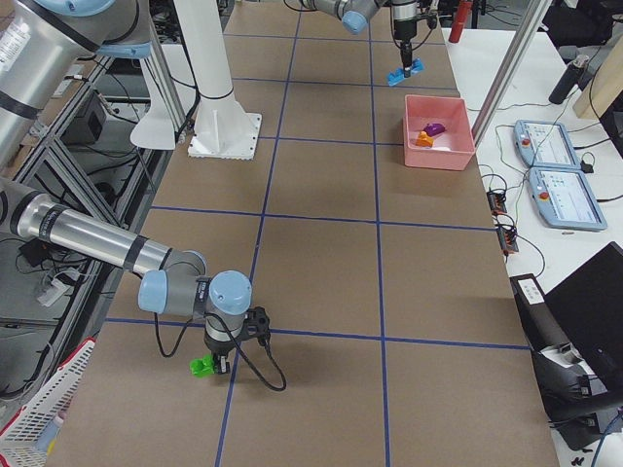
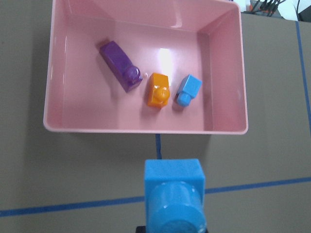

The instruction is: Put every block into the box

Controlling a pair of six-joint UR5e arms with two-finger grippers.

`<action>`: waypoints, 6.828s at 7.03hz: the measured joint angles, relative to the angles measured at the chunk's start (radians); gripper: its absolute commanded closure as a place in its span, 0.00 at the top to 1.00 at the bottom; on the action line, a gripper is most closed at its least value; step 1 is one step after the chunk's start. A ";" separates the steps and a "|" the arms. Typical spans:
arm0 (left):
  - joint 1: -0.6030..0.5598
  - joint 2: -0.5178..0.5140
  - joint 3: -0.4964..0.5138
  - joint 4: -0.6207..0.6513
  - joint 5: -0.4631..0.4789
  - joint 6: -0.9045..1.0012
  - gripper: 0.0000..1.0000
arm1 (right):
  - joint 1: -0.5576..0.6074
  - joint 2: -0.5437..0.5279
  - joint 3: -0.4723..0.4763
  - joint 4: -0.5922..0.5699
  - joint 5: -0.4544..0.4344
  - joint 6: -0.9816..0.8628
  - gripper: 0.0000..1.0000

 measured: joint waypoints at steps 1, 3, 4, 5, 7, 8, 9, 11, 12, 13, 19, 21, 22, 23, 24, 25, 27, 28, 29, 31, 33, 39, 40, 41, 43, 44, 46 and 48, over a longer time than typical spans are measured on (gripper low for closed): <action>-0.022 -0.046 0.125 -0.087 0.021 -0.003 0.00 | 0.081 0.045 0.040 -0.045 -0.040 -0.008 0.00; -0.043 -0.087 0.297 -0.220 0.112 -0.005 0.00 | 0.192 0.166 0.080 -0.084 -0.097 -0.015 0.00; -0.043 -0.095 0.343 -0.256 0.143 -0.005 0.42 | 0.228 0.227 0.084 -0.088 -0.098 -0.015 0.00; -0.040 -0.098 0.364 -0.271 0.159 -0.005 0.99 | 0.251 0.290 0.084 -0.093 -0.082 -0.009 0.00; -0.007 -0.099 0.374 -0.285 0.194 -0.005 1.00 | 0.274 0.428 0.084 -0.145 -0.045 0.013 0.00; 0.013 -0.099 0.374 -0.291 0.230 -0.005 1.00 | 0.278 0.525 0.081 -0.201 -0.031 0.050 0.00; 0.021 -0.099 0.373 -0.294 0.246 -0.006 1.00 | 0.278 0.623 0.075 -0.254 -0.017 0.103 0.00; -0.005 -0.099 0.366 -0.288 0.229 -0.004 1.00 | 0.262 0.797 0.053 -0.309 0.066 0.277 0.00; -0.047 -0.096 0.362 -0.268 0.162 0.002 1.00 | 0.234 0.878 0.046 -0.315 0.133 0.400 0.00; -0.086 -0.083 0.354 -0.246 0.092 0.007 1.00 | 0.193 0.949 0.045 -0.317 0.197 0.529 0.00; -0.240 0.197 0.134 -0.088 0.034 0.237 1.00 | -0.310 1.404 -0.199 -0.119 0.118 1.070 0.00; -0.255 0.241 0.119 -0.086 0.056 0.292 1.00 | -0.422 1.498 -0.426 0.115 -0.020 1.189 0.00; -0.256 0.253 0.114 -0.086 0.082 0.310 1.00 | -0.466 1.534 -0.531 0.205 -0.087 1.219 0.00; -0.255 0.274 0.099 -0.088 0.096 0.322 1.00 | -0.507 1.566 -0.616 0.259 -0.160 1.237 0.00; -0.255 0.308 0.069 -0.090 0.102 0.336 1.00 | -0.544 1.596 -0.676 0.286 -0.225 1.258 0.00; -0.255 0.352 0.028 -0.090 0.103 0.365 1.00 | -0.568 1.618 -0.718 0.303 -0.262 1.283 0.96; -0.254 0.454 -0.076 -0.096 0.102 0.413 1.00 | -0.587 1.654 -0.775 0.326 -0.288 1.340 1.00; -0.254 0.475 -0.100 -0.099 0.098 0.423 1.00 | -0.587 1.661 -0.784 0.329 -0.293 1.358 1.00; -0.254 0.488 -0.113 -0.100 0.093 0.433 1.00 | -0.582 1.665 -0.788 0.327 -0.295 1.364 1.00; -0.256 0.562 -0.187 -0.097 0.090 0.470 1.00 | -0.545 1.664 -0.766 0.292 -0.258 1.354 1.00; -0.257 0.737 -0.377 -0.063 0.091 0.523 1.00 | -0.494 1.624 -0.651 0.083 -0.167 1.237 1.00; -0.358 1.034 -0.678 0.151 -0.007 0.872 1.00 | -0.257 1.020 -0.105 -0.308 -0.102 0.532 1.00; -0.410 1.040 -0.650 0.153 -0.054 0.893 1.00 | -0.195 0.949 -0.092 -0.308 -0.037 0.458 1.00; -0.456 1.041 -0.608 0.151 -0.093 0.908 1.00 | -0.143 0.892 -0.092 -0.309 0.025 0.399 1.00; -0.530 1.050 -0.556 0.143 -0.141 0.934 1.00 | -0.084 0.823 -0.102 -0.309 0.117 0.356 1.00; -0.575 1.062 -0.525 0.117 -0.147 0.939 1.00 | -0.067 0.789 -0.116 -0.308 0.125 0.353 1.00; -0.616 1.105 -0.480 0.029 -0.167 0.941 1.00 | -0.003 0.700 -0.157 -0.268 0.129 0.352 1.00; -0.619 1.125 -0.421 -0.005 -0.170 0.941 1.00 | 0.041 0.652 -0.167 -0.238 0.189 0.354 1.00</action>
